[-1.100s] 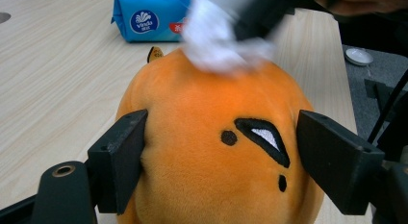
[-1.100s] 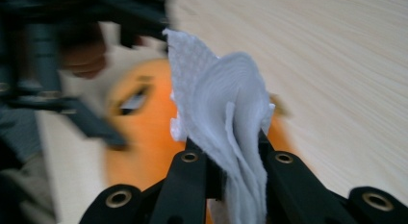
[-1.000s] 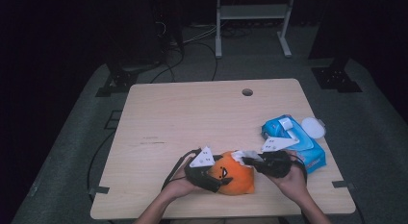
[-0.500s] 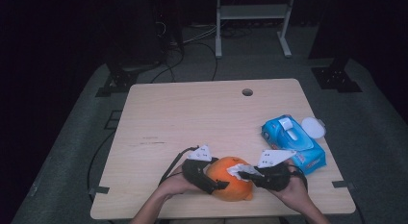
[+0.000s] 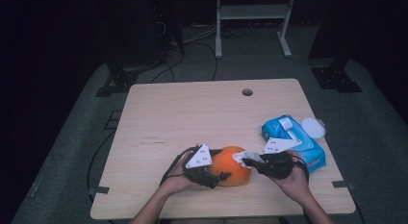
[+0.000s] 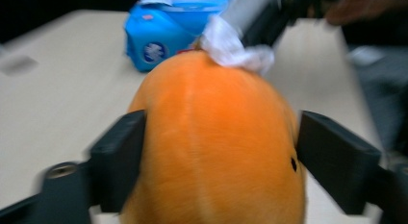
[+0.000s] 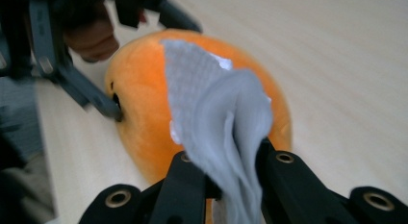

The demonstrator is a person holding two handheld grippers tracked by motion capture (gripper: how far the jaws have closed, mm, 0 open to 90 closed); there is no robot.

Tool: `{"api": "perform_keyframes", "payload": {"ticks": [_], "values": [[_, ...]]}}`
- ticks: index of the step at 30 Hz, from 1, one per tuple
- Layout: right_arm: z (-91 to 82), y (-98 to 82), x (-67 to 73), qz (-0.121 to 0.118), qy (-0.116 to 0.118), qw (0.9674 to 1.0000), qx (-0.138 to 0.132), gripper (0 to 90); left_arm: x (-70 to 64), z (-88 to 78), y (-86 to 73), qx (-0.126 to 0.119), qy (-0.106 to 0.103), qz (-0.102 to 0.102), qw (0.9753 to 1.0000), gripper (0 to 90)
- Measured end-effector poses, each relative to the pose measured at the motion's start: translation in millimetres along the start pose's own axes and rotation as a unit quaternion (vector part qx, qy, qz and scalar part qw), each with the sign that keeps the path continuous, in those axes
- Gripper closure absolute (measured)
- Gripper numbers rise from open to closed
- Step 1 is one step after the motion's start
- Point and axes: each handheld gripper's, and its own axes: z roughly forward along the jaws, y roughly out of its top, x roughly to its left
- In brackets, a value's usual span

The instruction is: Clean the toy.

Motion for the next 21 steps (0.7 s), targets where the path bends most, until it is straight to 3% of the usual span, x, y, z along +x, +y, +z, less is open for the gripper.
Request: {"api": "perform_keyframes", "payload": {"ticks": [1,2,3,5,7,8,9,10,12,18,21], "values": [[0.0,0.0,0.0,0.000,0.000,1.0000,0.000,82.2,0.0,0.0,0.0,0.000,0.000,0.000,1.0000,12.9],[-0.4,-2.5,3.3,0.001,0.007,1.0000,0.003,82.3,8.6,-5.2,0.7,-0.003,0.003,-0.055,0.9985,10.0],[-0.4,-3.1,6.6,-0.002,0.006,1.0000,0.006,82.4,10.2,-5.5,-0.6,0.010,0.011,-0.061,0.9980,8.6],[-1.0,-3.0,14.0,-0.011,0.010,0.9999,0.006,82.4,9.3,-2.0,-6.0,0.028,-0.007,-0.056,0.9980,10.5],[-1.1,1.8,26.4,-0.027,0.015,0.9995,0.003,82.5,3.8,1.1,-7.6,0.031,-0.002,-0.033,0.9990,15.6],[-1.1,1.8,26.4,-0.027,0.015,0.9995,0.003,82.5,3.8,1.1,-7.6,0.031,-0.002,-0.033,0.9990,19.0],[0.4,5.3,33.9,-0.040,0.022,0.9990,0.000,82.6,2.0,1.6,-6.0,0.030,-0.003,-0.025,0.9992,19.0],[6.9,12.2,49.2,-0.067,0.027,0.9974,0.001,82.6,-2.9,3.1,-3.0,0.036,0.001,0.005,0.9994,21.9],[12.5,17.0,56.8,-0.095,0.007,0.9954,0.010,82.7,-3.7,1.6,-3.5,0.039,0.007,0.015,0.9991,24.1],[3.1,12.7,32.9,-0.058,-0.005,0.9983,-0.008,82.6,2.8,-0.1,-9.7,0.029,0.004,0.007,0.9995,27.2],[-9.1,1.7,13.2,-0.031,-0.032,0.9990,-0.007,82.5,3.5,0.5,-9.3,0.029,0.008,-0.001,0.9995,25.3]]}}
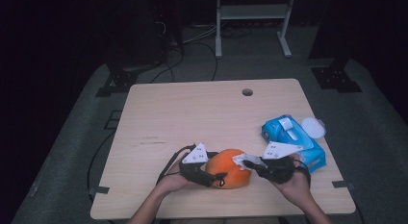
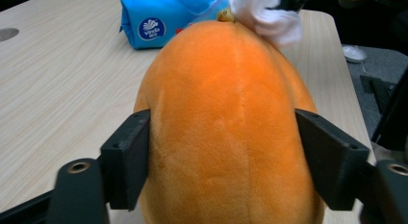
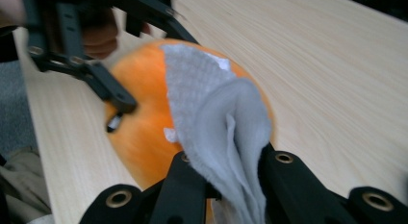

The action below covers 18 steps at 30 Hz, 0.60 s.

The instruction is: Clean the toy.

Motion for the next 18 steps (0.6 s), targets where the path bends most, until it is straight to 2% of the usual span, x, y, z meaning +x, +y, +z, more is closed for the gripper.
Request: {"api": "perform_keyframes", "payload": {"ticks": [1,2,4,5,6,7,8,9,10,11,13,15,16,17,18], "values": [[0.0,0.0,0.0,0.000,0.000,1.0000,0.000,82.5,0.0,0.0,0.0,0.000,0.000,0.000,1.0000,22.2],[-2.3,-5.3,-7.2,0.017,-0.001,0.9999,0.002,82.5,-1.0,1.5,2.9,-0.005,-0.001,-0.012,0.9999,18.9],[-2.9,-6.0,-8.0,0.019,-0.003,0.9998,0.003,82.4,-2.8,2.7,4.5,-0.005,0.000,-0.011,0.9999,17.7],[-3.2,-4.8,-6.9,0.019,-0.004,0.9998,0.002,82.5,-5.2,4.2,6.1,0.000,0.004,0.001,1.0000,17.5],[-2.9,2.6,2.7,0.007,0.001,1.0000,-0.005,82.5,-9.7,4.8,8.0,-0.003,0.003,0.023,0.9997,21.7],[-1.9,5.9,7.4,0.000,0.003,1.0000,-0.008,82.5,-9.7,4.8,8.0,-0.003,0.003,0.023,0.9997,22.8],[-0.5,10.7,13.4,-0.017,0.002,0.9998,-0.012,82.5,-15.1,6.2,10.2,0.002,0.006,0.047,0.9989,23.4],[-0.5,10.7,13.4,-0.017,0.002,0.9998,-0.012,82.5,-15.1,6.2,10.2,0.002,0.006,0.047,0.9989,23.9],[0.5,21.1,22.5,-0.039,0.004,0.9991,-0.015,82.4,-17.1,6.3,10.8,0.004,0.005,0.058,0.9983,24.3],[0.5,23.6,23.3,-0.044,0.003,0.9989,-0.015,82.4,-18.5,5.8,10.5,0.005,0.003,0.067,0.9977,24.4],[0.6,25.4,22.3,-0.048,0.000,0.9987,-0.014,82.4,-18.2,5.4,10.0,0.004,0.004,0.065,0.9979,24.2],[2.1,18.9,13.8,-0.048,-0.017,0.9987,0.009,82.6,-13.4,5.6,8.1,-0.001,0.002,0.032,0.9995,19.4],[2.3,14.7,9.8,-0.046,-0.022,0.9985,0.017,82.5,-10.7,6.1,7.2,-0.009,-0.004,0.016,0.9998,17.4],[2.3,14.7,9.8,-0.046,-0.022,0.9985,0.017,82.5,-10.7,6.1,7.2,-0.009,-0.004,0.016,0.9998,16.3],[-0.1,9.6,4.7,-0.030,-0.019,0.9991,0.022,82.5,-6.4,6.9,5.7,-0.019,-0.012,-0.006,0.9997,16.3]]}}
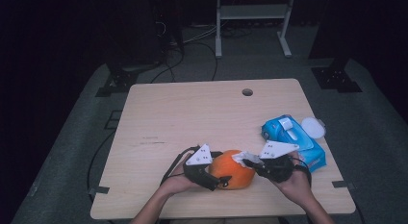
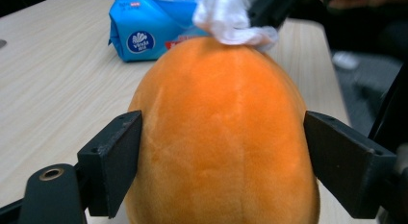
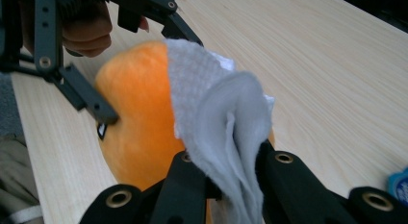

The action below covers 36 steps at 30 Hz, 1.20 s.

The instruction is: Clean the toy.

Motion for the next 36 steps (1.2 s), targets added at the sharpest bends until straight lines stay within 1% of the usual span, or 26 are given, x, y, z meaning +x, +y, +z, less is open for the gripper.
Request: {"api": "perform_keyframes", "payload": {"ticks": [2,3,4,5,6,9,10,12,13,14,15,16,17,18,19,20,21,23,25,27,30,31,32,33,35,36], "values": [[-1.7,0.1,0.0,-0.004,-0.005,1.0000,0.004,82.5,0.2,0.3,0.3,0.000,0.001,0.001,1.0000,16.9],[-3.4,3.0,3.1,-0.004,0.000,1.0000,0.000,82.5,-2.6,0.8,2.6,0.002,0.005,0.018,0.9998,21.9],[-2.6,5.3,6.2,-0.011,0.004,0.9999,-0.001,82.6,-4.9,1.6,4.1,0.004,0.009,0.025,0.9996,23.1],[-0.9,8.0,10.9,-0.016,0.007,0.9998,-0.002,82.6,-7.3,2.2,5.7,0.010,0.012,0.037,0.9992,23.7],[-0.9,8.0,10.9,-0.016,0.007,0.9998,-0.002,82.6,-7.3,2.2,5.7,0.010,0.012,0.037,0.9992,24.0],[4.1,17.0,23.5,-0.025,0.030,0.9992,-0.011,82.5,-13.6,3.5,8.2,0.020,0.017,0.069,0.9973,24.4],[4.8,20.1,26.1,-0.034,0.032,0.9988,-0.011,82.5,-14.7,3.0,7.9,0.020,0.018,0.072,0.9970,24.5],[3.4,19.1,22.5,-0.032,0.032,0.9989,-0.010,82.6,-13.8,2.7,7.3,0.016,0.017,0.068,0.9974,24.4],[3.4,19.1,22.5,-0.032,0.032,0.9989,-0.010,82.6,-12.7,2.5,6.8,0.010,0.015,0.061,0.9980,24.4],[1.9,17.6,18.5,-0.026,0.032,0.9991,-0.009,82.6,-11.3,2.4,6.6,0.007,0.013,0.053,0.9985,23.2],[0.6,15.5,14.2,-0.022,0.028,0.9993,-0.008,82.6,-8.9,2.4,6.4,0.001,0.008,0.038,0.9992,20.8],[-1.6,10.8,7.0,-0.009,0.021,0.9997,-0.007,82.6,-6.5,2.4,5.2,-0.006,0.003,0.025,0.9997,19.2],[-1.6,10.8,7.0,-0.009,0.021,0.9997,-0.007,82.6,-6.5,2.4,5.2,-0.006,0.003,0.025,0.9997,19.4],[-3.0,8.4,3.5,-0.004,0.021,0.9997,-0.007,82.6,-5.8,2.9,4.4,-0.012,0.001,0.021,0.9997,20.7],[-3.2,8.6,4.0,-0.003,0.022,0.9997,-0.009,82.7,-6.9,3.3,5.2,-0.010,0.002,0.029,0.9995,22.1],[-3.2,8.6,4.0,-0.003,0.022,0.9997,-0.009,82.7,-6.9,3.3,5.2,-0.010,0.002,0.029,0.9995,23.0],[-2.2,11.9,9.9,-0.005,0.032,0.9994,-0.014,82.6,-12.1,5.1,9.0,-0.006,0.006,0.049,0.9988,23.7],[0.9,17.2,19.3,-0.011,0.047,0.9986,-0.020,82.7,-17.6,7.6,11.8,0.003,0.007,0.072,0.9973,23.8],[4.5,21.5,27.6,-0.023,0.059,0.9978,-0.023,82.6,-19.8,8.9,11.3,0.005,0.001,0.079,0.9968,23.7],[6.9,22.4,30.6,-0.029,0.059,0.9976,-0.020,82.7,-17.3,7.8,8.3,0.003,-0.002,0.072,0.9974,23.4],[5.5,18.8,21.8,-0.019,0.051,0.9983,-0.020,82.9,-10.9,5.7,4.0,-0.002,-0.003,0.054,0.9985,24.0],[5.5,18.8,21.8,-0.019,0.051,0.9983,-0.020,82.9,-10.9,5.7,4.0,-0.002,-0.003,0.054,0.9985,23.9],[2.4,14.7,12.3,-0.009,0.037,0.9991,-0.019,82.9,-8.5,4.8,2.2,-0.006,-0.004,0.044,0.9990,23.9],[2.4,14.7,12.3,-0.009,0.037,0.9991,-0.019,82.9,-8.5,4.8,2.2,-0.006,-0.004,0.044,0.9990,23.8],[-3.4,8.2,1.2,0.007,0.029,0.9994,-0.020,82.9,-8.3,6.4,2.7,-0.016,-0.007,0.038,0.9991,23.7],[-4.8,7.4,-0.4,0.007,0.025,0.9995,-0.018,82.9,-8.9,6.7,3.4,-0.015,-0.006,0.041,0.9991,23.7]]}}
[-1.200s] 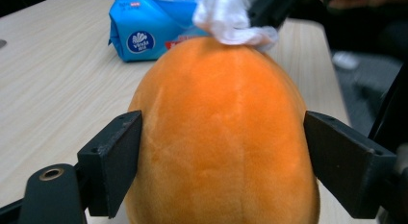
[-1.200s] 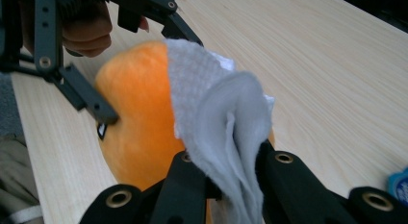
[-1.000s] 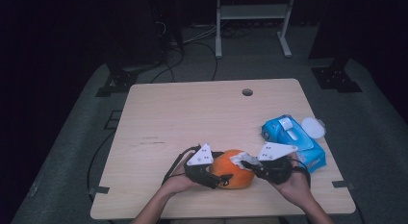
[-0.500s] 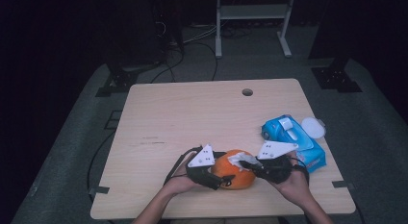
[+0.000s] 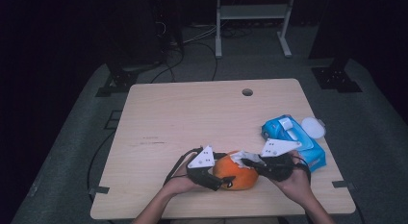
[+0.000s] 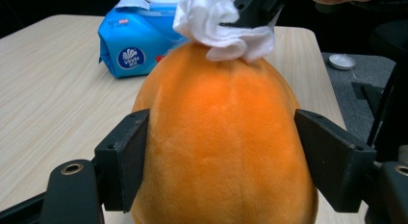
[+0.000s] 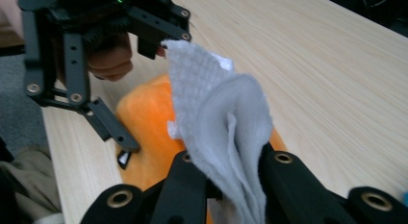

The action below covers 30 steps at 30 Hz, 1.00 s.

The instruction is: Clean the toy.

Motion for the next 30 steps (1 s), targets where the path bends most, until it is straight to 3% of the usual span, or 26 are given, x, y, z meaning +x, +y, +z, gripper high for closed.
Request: {"api": "perform_keyframes", "payload": {"ticks": [4,7,11,12,16,21,24,25,30], "values": [[-4.6,-1.2,-2.6,-0.009,-0.019,0.9998,0.006,82.8,0.1,-1.4,0.2,0.006,0.003,0.004,1.0000,23.7],[-7.5,-4.0,-6.8,0.002,-0.023,0.9997,0.005,82.8,-0.3,-1.2,0.7,0.005,0.004,0.001,1.0000,23.7],[-2.7,4.6,7.8,-0.001,0.014,0.9999,-0.009,82.8,-8.4,4.5,8.2,0.006,0.008,0.024,0.9997,23.5],[2.7,10.2,18.3,-0.018,0.029,0.9994,-0.011,82.7,-12.6,6.5,9.8,0.012,0.006,0.038,0.9992,23.3],[8.9,14.0,28.6,-0.041,0.027,0.9988,0.001,82.8,-11.2,4.8,6.8,0.016,0.006,0.039,0.9991,23.7],[-1.8,0.9,4.0,-0.006,-0.003,1.0000,0.001,82.9,3.9,-3.1,-6.0,0.026,0.002,-0.002,0.9996,24.5],[-4.5,-6.5,-4.5,-0.002,-0.022,0.9997,0.013,82.8,9.9,-7.3,-11.5,0.026,0.000,-0.017,0.9995,24.5],[-6.8,-14.8,-12.7,0.021,-0.014,0.9996,0.013,82.8,12.0,-8.6,-14.8,0.021,-0.006,-0.022,0.9995,24.5],[-10.9,-21.6,-17.7,0.032,-0.010,0.9993,0.017,82.8,10.1,-7.8,-12.1,0.029,-0.005,-0.014,0.9995,24.5]]}}
